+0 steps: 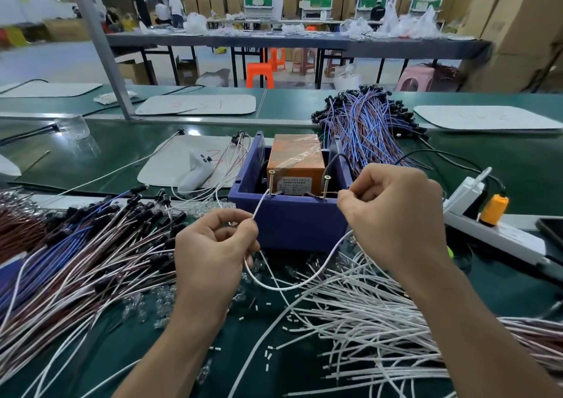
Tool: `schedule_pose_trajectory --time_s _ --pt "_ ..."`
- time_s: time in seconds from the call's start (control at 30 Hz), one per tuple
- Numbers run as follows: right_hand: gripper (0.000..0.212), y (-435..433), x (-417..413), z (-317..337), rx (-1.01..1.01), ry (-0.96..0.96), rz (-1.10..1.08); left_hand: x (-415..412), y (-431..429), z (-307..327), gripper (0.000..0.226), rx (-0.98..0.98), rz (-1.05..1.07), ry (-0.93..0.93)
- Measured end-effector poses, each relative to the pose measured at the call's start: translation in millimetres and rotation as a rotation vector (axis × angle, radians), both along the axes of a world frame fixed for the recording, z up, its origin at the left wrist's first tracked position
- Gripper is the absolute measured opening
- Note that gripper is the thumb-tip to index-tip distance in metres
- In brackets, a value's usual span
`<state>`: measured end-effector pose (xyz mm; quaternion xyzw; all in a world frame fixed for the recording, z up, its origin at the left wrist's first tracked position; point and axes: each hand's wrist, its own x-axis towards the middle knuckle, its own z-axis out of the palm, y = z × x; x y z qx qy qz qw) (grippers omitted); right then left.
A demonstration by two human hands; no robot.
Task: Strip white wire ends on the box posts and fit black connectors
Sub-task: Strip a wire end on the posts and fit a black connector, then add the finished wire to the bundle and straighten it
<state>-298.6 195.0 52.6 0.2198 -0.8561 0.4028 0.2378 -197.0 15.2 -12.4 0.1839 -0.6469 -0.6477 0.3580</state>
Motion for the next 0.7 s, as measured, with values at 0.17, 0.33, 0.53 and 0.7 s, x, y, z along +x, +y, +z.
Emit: schedule_pose_trajectory --time_s 0.17,0.33,0.53,0.7 --pt "0.022 9.7 -5.6 10.4 0.001 -0.094 0.015 3.4 2.4 4.1 0.008 -0.031 -0.013 0.033" --pt "0.022 27.1 -5.4 32.8 0.182 -0.269 0.233 6.5 4.3 4.6 0.011 0.010 -0.027 0.049" --pt "0.030 22.8 10.3 29.8 0.635 -0.521 0.315 7.3 4.2 13.9 0.040 0.220 0.063 0.111" --pt "0.038 15.9 15.2 24.1 0.788 -0.367 0.281 12.3 -8.2 22.6 0.027 0.454 0.112 0.175"
